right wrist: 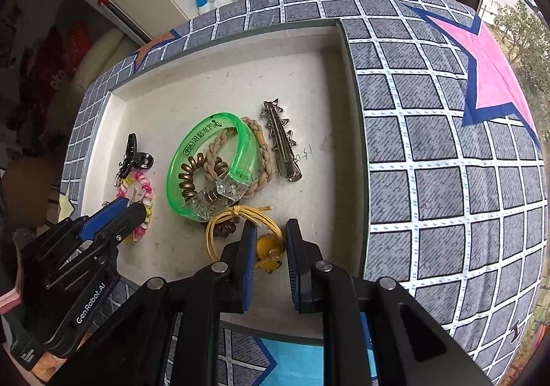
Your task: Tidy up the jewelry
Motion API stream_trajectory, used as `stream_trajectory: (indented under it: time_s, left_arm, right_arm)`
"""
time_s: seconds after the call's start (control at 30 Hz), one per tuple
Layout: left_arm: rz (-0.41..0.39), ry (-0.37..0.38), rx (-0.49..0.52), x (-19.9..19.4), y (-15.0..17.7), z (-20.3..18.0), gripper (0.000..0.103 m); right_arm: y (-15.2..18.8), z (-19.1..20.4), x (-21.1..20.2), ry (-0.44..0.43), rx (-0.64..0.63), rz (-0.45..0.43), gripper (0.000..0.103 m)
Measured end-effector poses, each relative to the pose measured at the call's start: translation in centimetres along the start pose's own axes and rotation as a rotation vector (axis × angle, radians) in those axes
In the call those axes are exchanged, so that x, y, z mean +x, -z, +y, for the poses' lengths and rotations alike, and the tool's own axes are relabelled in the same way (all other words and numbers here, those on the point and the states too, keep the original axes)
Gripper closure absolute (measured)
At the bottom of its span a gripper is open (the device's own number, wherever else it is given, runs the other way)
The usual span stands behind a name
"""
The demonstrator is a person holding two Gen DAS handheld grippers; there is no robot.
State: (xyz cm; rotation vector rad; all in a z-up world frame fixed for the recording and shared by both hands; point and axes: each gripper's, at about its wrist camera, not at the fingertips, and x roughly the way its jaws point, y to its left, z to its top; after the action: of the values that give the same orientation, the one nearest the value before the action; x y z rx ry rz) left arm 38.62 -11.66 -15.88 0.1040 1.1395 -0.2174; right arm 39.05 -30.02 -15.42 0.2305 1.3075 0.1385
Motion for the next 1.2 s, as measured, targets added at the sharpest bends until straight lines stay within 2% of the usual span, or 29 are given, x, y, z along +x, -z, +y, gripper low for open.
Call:
stream_trajectory:
  time_s: [0.1, 0.37, 0.77, 0.8, 0.83, 0.9, 1.2]
  left_arm:
    - [-0.006, -0.002, -0.002, -0.2, -0.1, 0.1, 0.071]
    - [-0.040, -0.012, 0.011, -1.4, -0.3, 0.1, 0.071]
    - [-0.068, 0.001, -0.003, -2.3, -0.7, 0.4, 0.069]
    - [-0.069, 0.001, -0.008, -2.4, -0.8, 0.5, 0.039]
    - [-0.076, -0.009, -0.018, -2.6, -0.9, 0.6, 0.000]
    - [-0.129, -0.029, -0.025, -3.5, -0.8, 0.5, 0.000]
    - [-0.086, -0.043, -0.016, -3.4, -0.7, 0.6, 0.000]
  right_arm:
    - [-0.1, 0.2, -0.1, -0.023, 0.008, 0.001, 0.054]
    - [-0.6, -0.6, -2.4, -0.135, 0.116, -0.048, 0.053]
    - [-0.6, -0.8, -4.0, -0.146, 0.144, -0.078, 0.053]
    - [-0.6, -0.9, -4.2, -0.146, 0.145, -0.081, 0.053]
    - [-0.6, -0.9, -4.3, -0.146, 0.145, -0.083, 0.053]
    - [-0.6, -0.9, -4.4, -0.146, 0.143, -0.084, 0.053]
    - [-0.4, -0.6, -4.7, -0.149, 0.135, -0.076, 0.053]
